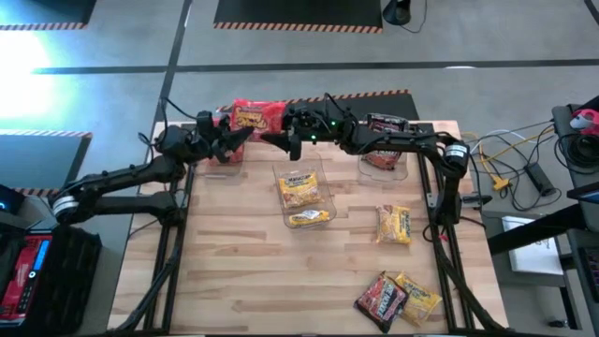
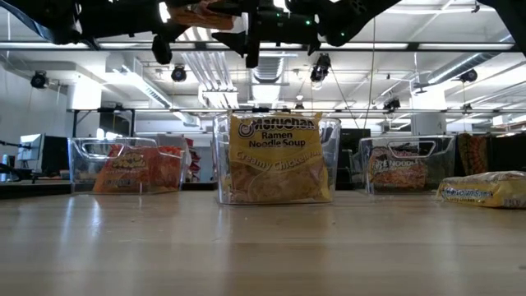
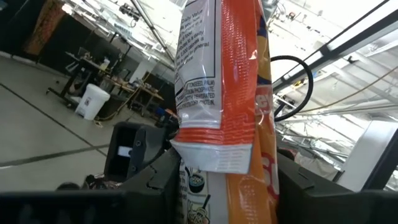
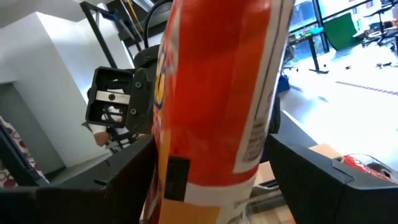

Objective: Sort Maruchan noodles
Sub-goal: Put the orange noodle pack into the top left transparent bin

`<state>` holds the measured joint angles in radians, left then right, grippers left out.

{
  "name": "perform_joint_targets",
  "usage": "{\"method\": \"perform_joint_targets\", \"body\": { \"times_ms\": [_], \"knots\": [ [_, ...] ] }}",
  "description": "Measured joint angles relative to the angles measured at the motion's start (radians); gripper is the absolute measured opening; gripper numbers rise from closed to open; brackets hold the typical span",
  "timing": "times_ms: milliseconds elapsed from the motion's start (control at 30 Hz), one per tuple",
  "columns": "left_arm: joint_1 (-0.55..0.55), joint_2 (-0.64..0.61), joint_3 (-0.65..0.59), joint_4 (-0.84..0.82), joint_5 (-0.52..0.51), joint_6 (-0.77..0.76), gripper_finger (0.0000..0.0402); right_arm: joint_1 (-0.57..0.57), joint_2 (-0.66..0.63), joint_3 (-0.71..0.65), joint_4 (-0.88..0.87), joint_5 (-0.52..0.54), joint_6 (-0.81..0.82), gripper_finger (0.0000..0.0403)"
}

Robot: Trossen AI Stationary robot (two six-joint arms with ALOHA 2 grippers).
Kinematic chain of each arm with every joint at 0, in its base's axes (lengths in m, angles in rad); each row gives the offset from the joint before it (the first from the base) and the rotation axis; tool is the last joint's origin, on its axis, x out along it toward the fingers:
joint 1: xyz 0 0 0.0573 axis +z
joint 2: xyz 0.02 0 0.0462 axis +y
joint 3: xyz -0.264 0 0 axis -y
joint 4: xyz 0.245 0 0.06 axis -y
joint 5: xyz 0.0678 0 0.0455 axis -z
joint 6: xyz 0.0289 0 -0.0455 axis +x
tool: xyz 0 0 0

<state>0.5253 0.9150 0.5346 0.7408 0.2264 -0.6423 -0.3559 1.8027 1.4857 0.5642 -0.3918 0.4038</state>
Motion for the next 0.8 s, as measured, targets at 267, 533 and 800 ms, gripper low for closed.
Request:
{"method": "perform_joint_targets", "body": {
  "times_ms": [267,533,800],
  "knots": [
    [0.000,0.013,0.007,0.000,-0.002,-0.004,0.0144,0.001,0.000,0.000,-0.004,-0.015,0.004,0.0228],
    [-0.002,0.014,0.007,-0.001,0.028,-0.013,0.0145,0.001,0.000,0.000,-0.002,-0.074,0.008,0.0146],
    [-0.003,0.003,0.009,-0.024,0.102,-0.033,0.0153,0.001,-0.016,-0.002,-0.017,-0.135,0.004,0.0122]
  ]
}}
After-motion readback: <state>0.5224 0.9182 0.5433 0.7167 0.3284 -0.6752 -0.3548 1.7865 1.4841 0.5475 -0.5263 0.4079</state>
